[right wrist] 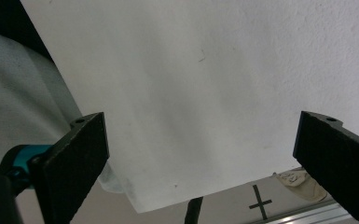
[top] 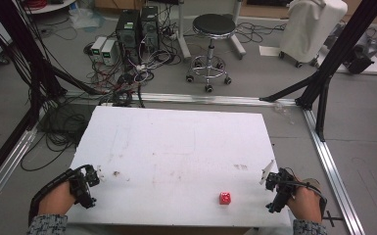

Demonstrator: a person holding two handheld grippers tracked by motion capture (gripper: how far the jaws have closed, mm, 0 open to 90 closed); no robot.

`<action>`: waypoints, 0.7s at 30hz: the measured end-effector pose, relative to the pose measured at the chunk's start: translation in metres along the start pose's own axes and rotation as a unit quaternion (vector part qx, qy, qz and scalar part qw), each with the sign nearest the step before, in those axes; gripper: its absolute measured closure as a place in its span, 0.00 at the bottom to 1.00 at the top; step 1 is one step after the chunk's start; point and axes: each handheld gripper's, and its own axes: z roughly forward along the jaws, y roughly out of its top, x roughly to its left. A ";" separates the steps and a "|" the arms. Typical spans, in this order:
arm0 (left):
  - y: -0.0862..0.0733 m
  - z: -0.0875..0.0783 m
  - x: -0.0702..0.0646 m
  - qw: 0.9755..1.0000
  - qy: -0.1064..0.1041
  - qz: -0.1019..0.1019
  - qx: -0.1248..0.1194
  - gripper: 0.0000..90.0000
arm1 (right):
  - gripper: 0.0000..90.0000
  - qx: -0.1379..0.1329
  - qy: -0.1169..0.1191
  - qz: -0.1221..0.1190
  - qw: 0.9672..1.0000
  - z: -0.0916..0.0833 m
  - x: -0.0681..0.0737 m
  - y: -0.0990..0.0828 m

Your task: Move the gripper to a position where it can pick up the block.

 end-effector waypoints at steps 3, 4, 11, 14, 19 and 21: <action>0.000 0.000 0.000 1.000 0.001 0.001 -0.001 0.25 | 0.03 -0.002 -0.003 -0.008 1.000 -0.001 0.000 0.002; 0.001 0.000 0.000 1.000 0.000 0.001 -0.001 0.25 | 0.03 -0.003 -0.002 -0.007 1.000 -0.001 0.001 0.002; 0.001 0.001 -0.001 1.000 0.001 0.002 -0.001 0.25 | 0.03 -0.001 -0.002 -0.027 1.000 -0.003 0.004 0.010; 0.001 0.001 -0.001 1.000 0.002 0.004 -0.002 0.25 | 0.03 -0.001 -0.002 -0.034 0.999 -0.002 0.005 0.013; 0.002 0.000 -0.001 1.000 0.003 0.002 -0.004 0.25 | 0.03 -0.001 -0.003 -0.048 0.999 -0.004 0.008 0.019; 0.002 -0.001 -0.001 1.000 0.002 0.003 -0.006 0.25 | 0.03 -0.003 -0.001 -0.054 0.999 -0.004 0.009 0.021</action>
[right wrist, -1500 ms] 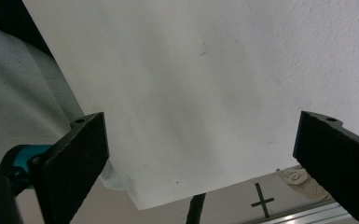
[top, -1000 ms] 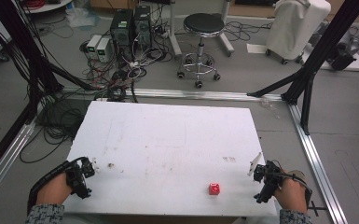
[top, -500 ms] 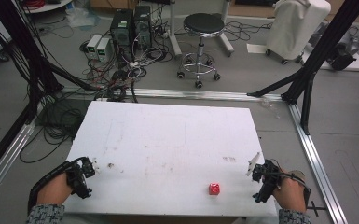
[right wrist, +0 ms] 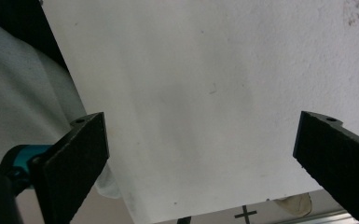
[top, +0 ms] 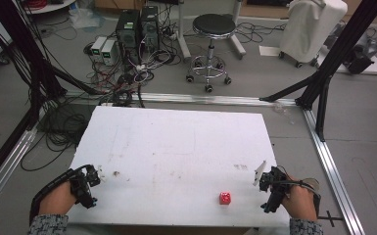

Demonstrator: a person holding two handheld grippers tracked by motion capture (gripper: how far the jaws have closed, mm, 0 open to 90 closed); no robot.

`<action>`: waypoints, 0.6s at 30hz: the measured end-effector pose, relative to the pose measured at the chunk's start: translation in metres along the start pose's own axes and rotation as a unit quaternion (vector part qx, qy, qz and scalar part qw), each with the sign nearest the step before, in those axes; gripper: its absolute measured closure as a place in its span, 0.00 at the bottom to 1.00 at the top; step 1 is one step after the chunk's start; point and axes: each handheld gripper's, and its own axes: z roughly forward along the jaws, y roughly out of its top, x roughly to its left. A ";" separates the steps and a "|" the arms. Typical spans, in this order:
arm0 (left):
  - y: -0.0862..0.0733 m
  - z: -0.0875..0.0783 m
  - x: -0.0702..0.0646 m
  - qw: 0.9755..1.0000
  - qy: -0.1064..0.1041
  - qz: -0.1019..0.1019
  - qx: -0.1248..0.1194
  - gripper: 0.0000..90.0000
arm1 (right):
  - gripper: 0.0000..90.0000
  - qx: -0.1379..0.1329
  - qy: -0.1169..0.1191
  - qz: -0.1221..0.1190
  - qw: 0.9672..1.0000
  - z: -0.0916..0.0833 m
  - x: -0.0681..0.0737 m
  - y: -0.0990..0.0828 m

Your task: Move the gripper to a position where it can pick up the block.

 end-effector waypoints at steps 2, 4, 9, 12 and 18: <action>0.000 0.000 0.000 1.000 0.002 0.000 0.000 0.25 | 0.03 0.001 0.001 -0.006 1.000 0.000 0.001 0.003; 0.001 0.000 0.000 1.000 0.001 0.002 0.000 0.25 | 0.03 0.002 0.003 -0.015 1.000 0.001 0.002 0.006; 0.003 0.000 -0.002 1.000 0.003 0.005 0.002 0.25 | 0.03 0.012 0.011 -0.031 0.999 0.006 0.004 0.018; 0.004 0.000 -0.003 1.000 0.002 0.005 0.000 0.25 | 0.03 0.018 0.007 -0.052 0.998 0.009 0.007 0.033; 0.004 0.001 -0.003 1.000 0.004 0.005 0.000 0.25 | 0.03 0.022 0.002 -0.075 0.997 0.013 0.012 0.051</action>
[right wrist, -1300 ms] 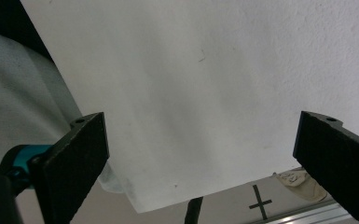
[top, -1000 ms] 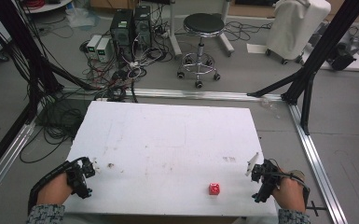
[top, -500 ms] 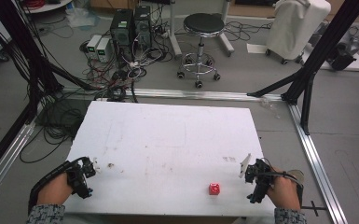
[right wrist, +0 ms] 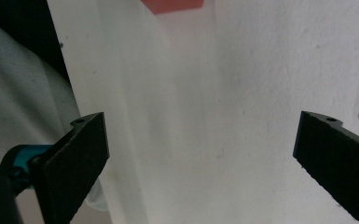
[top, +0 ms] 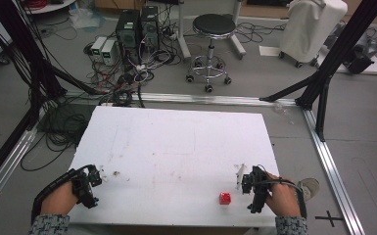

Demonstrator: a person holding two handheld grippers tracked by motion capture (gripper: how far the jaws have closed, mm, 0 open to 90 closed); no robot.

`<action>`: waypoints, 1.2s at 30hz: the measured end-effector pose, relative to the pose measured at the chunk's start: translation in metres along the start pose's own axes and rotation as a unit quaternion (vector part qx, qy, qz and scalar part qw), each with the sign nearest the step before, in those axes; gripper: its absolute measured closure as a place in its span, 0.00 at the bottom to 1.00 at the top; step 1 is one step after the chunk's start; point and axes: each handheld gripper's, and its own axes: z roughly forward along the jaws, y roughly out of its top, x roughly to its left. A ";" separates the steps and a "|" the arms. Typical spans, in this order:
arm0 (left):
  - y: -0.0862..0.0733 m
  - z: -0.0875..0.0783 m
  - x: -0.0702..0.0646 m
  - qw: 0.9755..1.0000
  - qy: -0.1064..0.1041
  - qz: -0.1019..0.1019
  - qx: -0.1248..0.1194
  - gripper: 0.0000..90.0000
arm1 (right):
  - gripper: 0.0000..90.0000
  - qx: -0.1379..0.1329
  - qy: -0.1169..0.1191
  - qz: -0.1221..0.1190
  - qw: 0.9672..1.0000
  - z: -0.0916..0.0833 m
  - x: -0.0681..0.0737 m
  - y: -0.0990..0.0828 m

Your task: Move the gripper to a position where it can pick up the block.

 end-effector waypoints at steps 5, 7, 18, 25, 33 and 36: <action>0.000 0.001 0.000 1.000 -0.003 0.001 0.003 0.25 | 0.03 0.003 -0.005 -0.027 1.000 0.004 0.003 0.016; 0.001 0.001 0.000 1.000 -0.003 0.000 0.002 0.25 | 0.03 0.001 -0.006 -0.037 0.999 0.007 0.002 0.022; 0.002 0.002 -0.002 1.000 -0.003 0.001 0.002 0.25 | 0.03 0.010 0.005 -0.085 0.996 0.021 0.008 0.056; 0.007 0.005 -0.004 1.000 -0.006 0.011 0.008 0.25 | 0.03 0.012 0.011 -0.095 0.995 0.027 0.009 0.065; 0.010 0.007 -0.006 1.000 -0.006 0.017 0.010 0.25 | 0.03 0.014 0.019 -0.104 0.994 0.032 0.011 0.071; 0.011 0.008 -0.007 1.000 -0.008 0.018 0.011 0.25 | 0.03 0.016 0.017 -0.102 0.995 0.034 0.011 0.073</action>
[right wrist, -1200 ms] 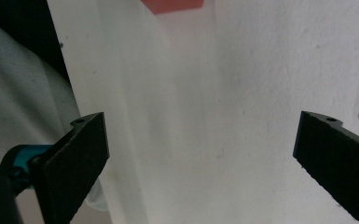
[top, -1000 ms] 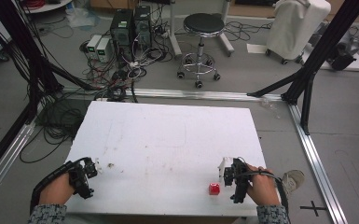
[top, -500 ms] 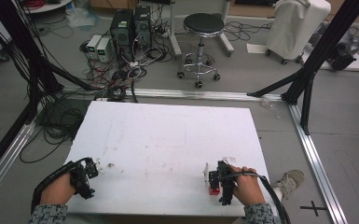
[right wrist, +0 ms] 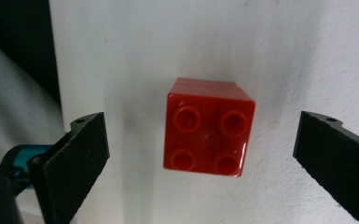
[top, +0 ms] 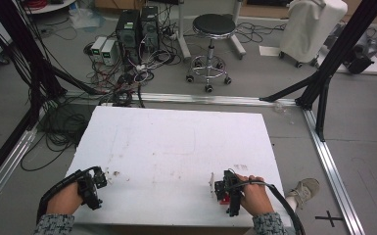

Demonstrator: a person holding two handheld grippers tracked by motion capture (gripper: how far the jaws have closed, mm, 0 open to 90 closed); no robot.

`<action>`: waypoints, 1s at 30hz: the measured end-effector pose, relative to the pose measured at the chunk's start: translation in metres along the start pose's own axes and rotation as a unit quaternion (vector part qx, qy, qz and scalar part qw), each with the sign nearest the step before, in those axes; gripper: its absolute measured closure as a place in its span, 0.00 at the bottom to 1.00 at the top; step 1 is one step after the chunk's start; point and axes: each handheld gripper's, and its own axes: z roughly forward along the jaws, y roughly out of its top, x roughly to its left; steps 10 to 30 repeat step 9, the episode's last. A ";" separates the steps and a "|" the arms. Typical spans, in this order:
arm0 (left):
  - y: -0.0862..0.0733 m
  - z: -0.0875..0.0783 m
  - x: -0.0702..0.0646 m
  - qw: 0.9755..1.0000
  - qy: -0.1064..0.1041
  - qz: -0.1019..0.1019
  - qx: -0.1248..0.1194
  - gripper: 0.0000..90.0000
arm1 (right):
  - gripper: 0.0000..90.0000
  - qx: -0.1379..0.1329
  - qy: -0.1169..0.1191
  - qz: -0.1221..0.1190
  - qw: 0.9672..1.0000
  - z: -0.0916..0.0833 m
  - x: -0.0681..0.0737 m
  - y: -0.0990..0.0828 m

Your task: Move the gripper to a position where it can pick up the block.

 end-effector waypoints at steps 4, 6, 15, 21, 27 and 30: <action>0.000 0.000 0.000 1.000 -0.001 0.000 0.000 0.25 | 0.03 0.005 0.000 0.004 1.000 0.002 -0.001 0.001; 0.000 0.000 0.000 1.000 -0.001 0.000 0.000 0.25 | 0.03 0.001 -0.001 -0.004 1.000 0.003 -0.002 0.001; 0.000 0.000 0.000 1.000 -0.001 -0.001 -0.002 0.25 | 0.03 -0.004 -0.002 -0.006 1.000 0.002 -0.002 0.002; 0.000 0.000 0.000 1.000 -0.001 -0.001 -0.002 0.25 | 0.03 -0.004 -0.002 -0.006 1.000 0.002 -0.002 0.002; 0.000 0.000 0.000 1.000 -0.001 -0.001 -0.002 0.25 | 0.03 -0.004 -0.002 -0.006 1.000 0.002 -0.002 0.002; 0.000 0.000 0.000 1.000 -0.001 -0.001 -0.002 0.25 | 0.03 -0.004 -0.002 -0.006 1.000 0.002 -0.002 0.002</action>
